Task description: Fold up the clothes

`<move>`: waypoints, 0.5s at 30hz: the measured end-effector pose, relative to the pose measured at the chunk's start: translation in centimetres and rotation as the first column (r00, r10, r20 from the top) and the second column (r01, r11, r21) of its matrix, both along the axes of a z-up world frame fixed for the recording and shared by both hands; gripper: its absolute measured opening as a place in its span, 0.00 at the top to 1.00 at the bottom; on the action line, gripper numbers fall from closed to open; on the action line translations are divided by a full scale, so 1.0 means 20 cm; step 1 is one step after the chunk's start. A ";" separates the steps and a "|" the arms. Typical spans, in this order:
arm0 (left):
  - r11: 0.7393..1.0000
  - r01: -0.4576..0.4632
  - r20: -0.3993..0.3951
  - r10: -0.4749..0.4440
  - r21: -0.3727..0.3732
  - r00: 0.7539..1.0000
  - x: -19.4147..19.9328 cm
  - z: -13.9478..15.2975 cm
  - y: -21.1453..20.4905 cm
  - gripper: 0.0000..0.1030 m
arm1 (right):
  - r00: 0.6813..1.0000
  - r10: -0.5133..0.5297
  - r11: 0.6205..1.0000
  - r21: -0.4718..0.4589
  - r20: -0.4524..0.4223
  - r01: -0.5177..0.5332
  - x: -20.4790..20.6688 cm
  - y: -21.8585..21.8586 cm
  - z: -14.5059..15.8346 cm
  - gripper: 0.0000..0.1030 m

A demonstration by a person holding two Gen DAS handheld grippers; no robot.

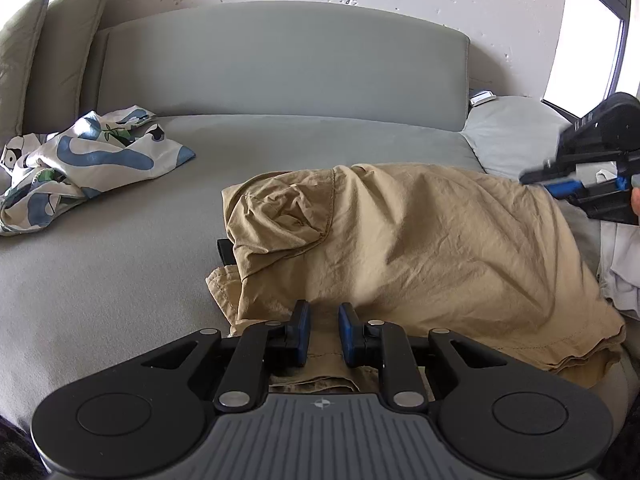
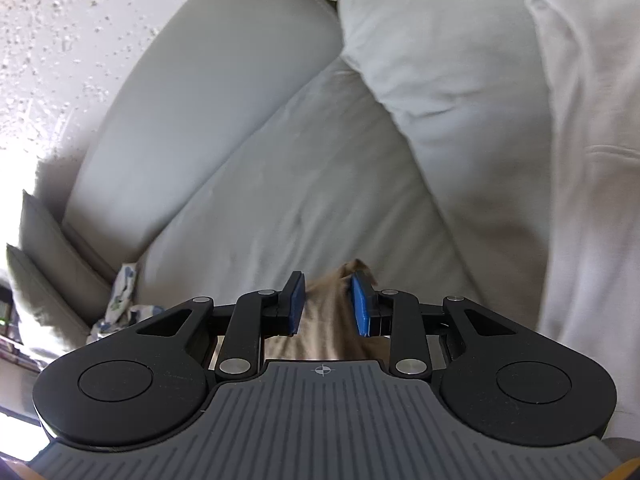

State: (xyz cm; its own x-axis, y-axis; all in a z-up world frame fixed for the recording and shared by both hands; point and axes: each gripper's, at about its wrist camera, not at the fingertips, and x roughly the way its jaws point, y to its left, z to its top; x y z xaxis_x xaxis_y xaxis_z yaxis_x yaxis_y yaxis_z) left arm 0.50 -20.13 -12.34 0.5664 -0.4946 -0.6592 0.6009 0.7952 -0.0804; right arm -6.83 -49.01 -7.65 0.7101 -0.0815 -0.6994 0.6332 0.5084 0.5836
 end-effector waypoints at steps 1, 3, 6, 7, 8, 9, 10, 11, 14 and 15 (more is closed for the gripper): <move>1.000 -0.001 -0.004 0.001 -0.002 1.000 0.00 0.00 0.00 0.81 | 1.000 0.009 1.000 -0.029 -0.011 -0.009 0.00 0.02 0.00 0.96; 1.000 -0.004 -0.013 0.004 -0.008 1.000 0.01 0.00 0.00 0.81 | 0.999 0.009 0.997 -0.082 -0.031 -0.012 -0.02 0.04 0.00 0.97; 1.000 -0.014 -0.028 0.014 -0.017 1.000 0.02 0.00 0.01 0.81 | 0.984 -0.114 0.986 -0.139 -0.135 0.095 -0.11 0.00 -0.04 1.00; 1.000 -0.013 -0.027 0.013 -0.018 1.000 0.02 0.00 0.01 0.81 | 0.977 -0.144 0.982 -0.144 -0.157 0.122 -0.14 -0.02 -0.06 1.00; 1.000 -0.010 -0.022 0.010 -0.015 1.000 0.01 0.00 0.01 0.81 | 0.971 -0.169 0.979 -0.142 -0.172 0.145 -0.18 -0.04 -0.08 1.00; 1.000 -0.009 -0.015 0.009 -0.010 1.000 0.01 0.00 0.00 0.81 | 0.963 -0.193 0.976 -0.140 -0.187 0.168 -0.22 -0.07 -0.09 1.00; 1.000 -0.010 -0.011 0.010 -0.006 1.000 0.00 0.00 0.00 0.81 | 0.969 -0.185 0.977 -0.137 -0.165 0.163 -0.23 -0.07 -0.07 0.96; 1.000 -0.012 -0.008 0.012 -0.003 1.000 0.00 0.00 -0.01 0.81 | 0.976 -0.169 0.979 -0.134 -0.134 0.152 -0.24 -0.06 -0.04 0.92; 1.000 -0.013 -0.006 0.013 -0.001 1.000 0.00 0.00 0.00 0.81 | 0.999 -0.028 0.979 -0.205 -0.036 0.020 -0.15 0.04 0.12 0.89; 1.000 -0.013 -0.009 0.013 -0.004 1.000 0.00 0.00 0.00 0.81 | 0.999 0.035 0.977 -0.209 -0.018 -0.038 -0.08 0.10 0.15 0.89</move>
State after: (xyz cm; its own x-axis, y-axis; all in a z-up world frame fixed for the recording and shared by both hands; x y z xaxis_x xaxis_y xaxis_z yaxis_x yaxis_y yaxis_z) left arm 0.49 -20.15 -12.40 0.5670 -0.4900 -0.6621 0.5900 0.8025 -0.0887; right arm -8.48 -47.09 -4.56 0.7053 -0.2011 -0.6797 0.6194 0.6412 0.4530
